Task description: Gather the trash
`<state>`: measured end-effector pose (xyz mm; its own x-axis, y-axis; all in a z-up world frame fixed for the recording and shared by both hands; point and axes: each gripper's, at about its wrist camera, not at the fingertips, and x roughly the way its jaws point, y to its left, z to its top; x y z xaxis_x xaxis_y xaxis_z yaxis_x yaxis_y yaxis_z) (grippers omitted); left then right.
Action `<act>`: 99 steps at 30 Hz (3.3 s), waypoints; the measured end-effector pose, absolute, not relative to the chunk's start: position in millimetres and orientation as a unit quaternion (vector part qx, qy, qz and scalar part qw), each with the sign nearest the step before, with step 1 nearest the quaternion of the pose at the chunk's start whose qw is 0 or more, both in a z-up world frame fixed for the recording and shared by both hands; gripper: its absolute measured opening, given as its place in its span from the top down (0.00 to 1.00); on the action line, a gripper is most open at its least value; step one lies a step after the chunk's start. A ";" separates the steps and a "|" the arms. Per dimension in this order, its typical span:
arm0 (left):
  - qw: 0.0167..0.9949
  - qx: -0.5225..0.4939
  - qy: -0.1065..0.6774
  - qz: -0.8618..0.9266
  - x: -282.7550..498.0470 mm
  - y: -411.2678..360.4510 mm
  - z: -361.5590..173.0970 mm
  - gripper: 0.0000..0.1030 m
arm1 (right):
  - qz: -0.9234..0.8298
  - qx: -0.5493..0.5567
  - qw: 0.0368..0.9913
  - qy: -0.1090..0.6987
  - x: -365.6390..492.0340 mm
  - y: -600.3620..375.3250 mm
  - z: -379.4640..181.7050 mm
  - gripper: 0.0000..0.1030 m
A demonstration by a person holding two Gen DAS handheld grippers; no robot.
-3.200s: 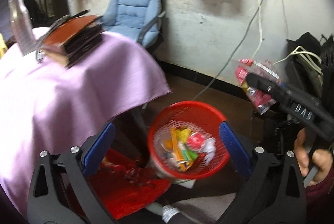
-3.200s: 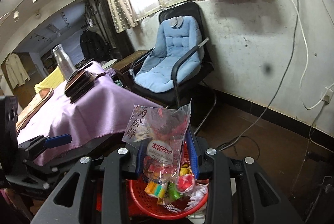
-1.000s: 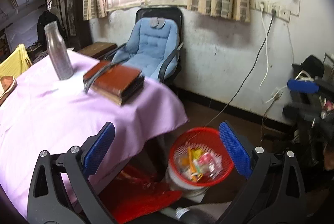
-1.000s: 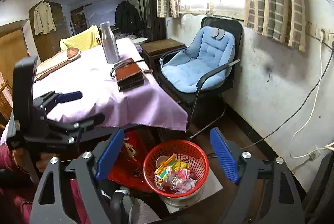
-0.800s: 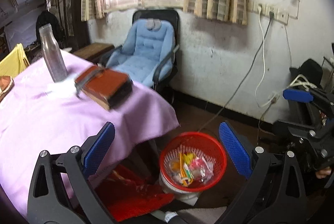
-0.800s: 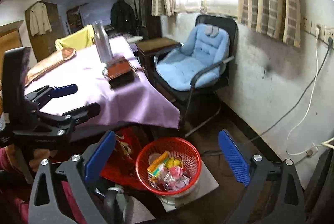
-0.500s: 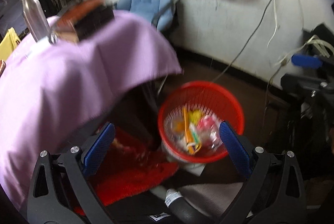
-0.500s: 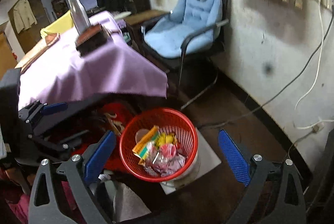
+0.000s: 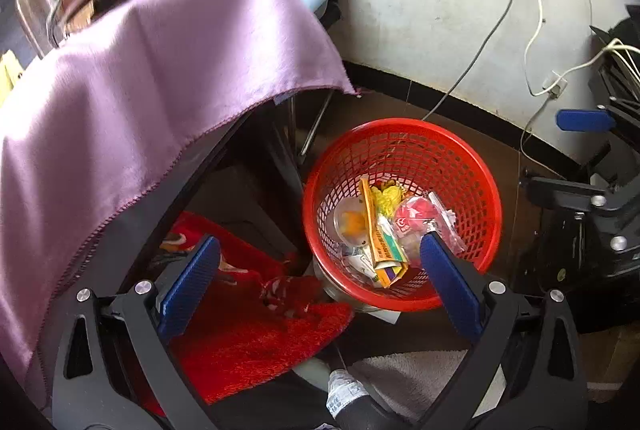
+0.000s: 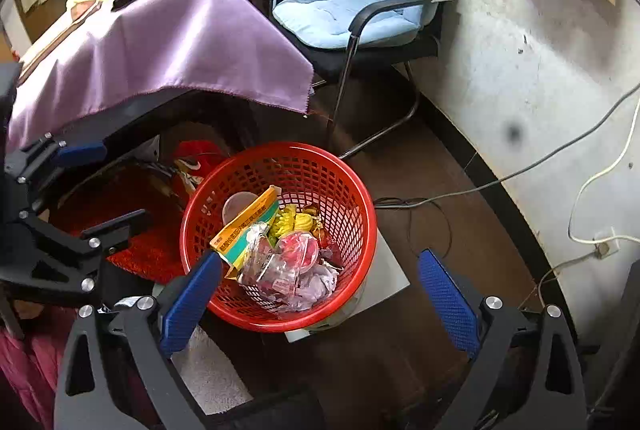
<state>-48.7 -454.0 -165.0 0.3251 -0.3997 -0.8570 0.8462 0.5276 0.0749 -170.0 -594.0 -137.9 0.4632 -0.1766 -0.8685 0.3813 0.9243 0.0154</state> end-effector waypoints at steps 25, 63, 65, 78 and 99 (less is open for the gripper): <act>0.773 0.269 0.399 -0.413 -58.2 -450.3 -150.8 0.07 | -0.136 0.094 0.849 0.503 -167.4 -585.1 -128.9 0.06; 0.774 0.271 0.396 -0.411 -57.5 -448.5 -150.5 0.07 | -0.136 0.093 0.849 0.502 -166.8 -583.8 -126.0 0.06; 0.775 0.271 0.396 -0.412 -57.2 -448.2 -150.4 0.07 | -0.136 0.093 0.849 0.502 -166.5 -583.6 -125.6 0.06; 0.774 0.272 0.397 -0.411 -57.1 -449.1 -150.5 0.07 | -0.136 0.093 0.849 0.502 -166.6 -583.1 -125.8 0.06; 0.775 0.283 0.382 -0.416 -64.0 -446.9 -150.9 0.07 | -0.136 0.093 0.849 0.502 -166.6 -582.6 -125.9 0.06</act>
